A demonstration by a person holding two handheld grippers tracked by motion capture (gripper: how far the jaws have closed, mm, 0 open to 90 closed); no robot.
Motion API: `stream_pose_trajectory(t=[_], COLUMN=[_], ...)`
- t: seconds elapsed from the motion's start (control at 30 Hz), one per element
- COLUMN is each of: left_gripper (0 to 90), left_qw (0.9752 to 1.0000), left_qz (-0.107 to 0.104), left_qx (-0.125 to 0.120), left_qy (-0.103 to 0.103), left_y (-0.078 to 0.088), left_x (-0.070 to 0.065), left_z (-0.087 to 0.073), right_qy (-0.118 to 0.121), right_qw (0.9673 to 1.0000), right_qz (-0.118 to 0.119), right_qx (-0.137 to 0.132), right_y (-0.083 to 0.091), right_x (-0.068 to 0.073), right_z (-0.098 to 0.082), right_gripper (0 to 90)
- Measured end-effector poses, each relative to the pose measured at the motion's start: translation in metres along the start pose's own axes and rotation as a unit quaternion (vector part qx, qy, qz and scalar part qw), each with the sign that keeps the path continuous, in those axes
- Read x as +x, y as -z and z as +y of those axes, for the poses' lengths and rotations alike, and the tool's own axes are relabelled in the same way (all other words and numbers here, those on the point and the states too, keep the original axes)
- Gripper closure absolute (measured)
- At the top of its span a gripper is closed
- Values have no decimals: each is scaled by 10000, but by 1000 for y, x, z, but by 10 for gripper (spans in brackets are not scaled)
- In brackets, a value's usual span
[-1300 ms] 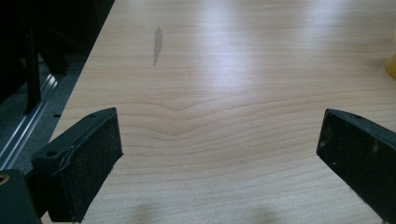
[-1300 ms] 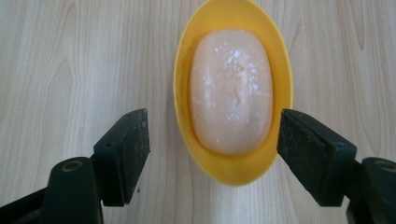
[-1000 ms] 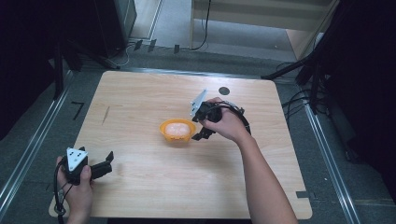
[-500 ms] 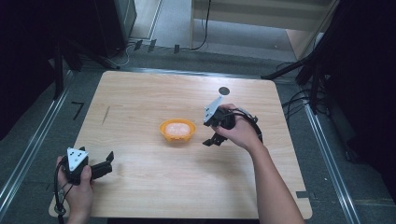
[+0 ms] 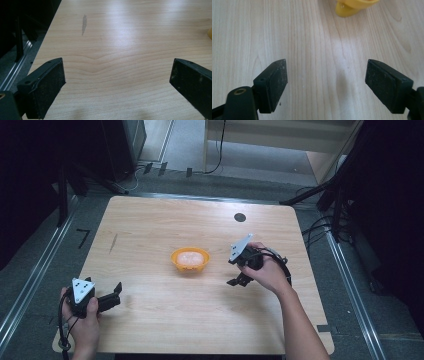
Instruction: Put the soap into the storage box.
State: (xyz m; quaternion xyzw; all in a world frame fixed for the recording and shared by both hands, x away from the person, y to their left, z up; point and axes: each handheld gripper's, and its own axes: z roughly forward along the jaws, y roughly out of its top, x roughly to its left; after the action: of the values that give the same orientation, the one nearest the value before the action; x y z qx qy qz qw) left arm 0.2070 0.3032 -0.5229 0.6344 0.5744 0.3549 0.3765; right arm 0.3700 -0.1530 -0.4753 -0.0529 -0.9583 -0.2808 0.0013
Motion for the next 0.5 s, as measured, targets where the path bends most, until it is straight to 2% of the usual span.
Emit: stream_pose_trajectory(t=[0.5], left_gripper=[4], left_qw=[10000], left_qz=[17], left_qx=[6], left_qy=[-24], left_y=[0], left_x=[-1], left_z=[0], right_qy=[-360], right_qw=[9990], right_qz=[-200], right_qx=[-176], right_y=[2], right_x=[23], right_z=[-40], right_gripper=[172])
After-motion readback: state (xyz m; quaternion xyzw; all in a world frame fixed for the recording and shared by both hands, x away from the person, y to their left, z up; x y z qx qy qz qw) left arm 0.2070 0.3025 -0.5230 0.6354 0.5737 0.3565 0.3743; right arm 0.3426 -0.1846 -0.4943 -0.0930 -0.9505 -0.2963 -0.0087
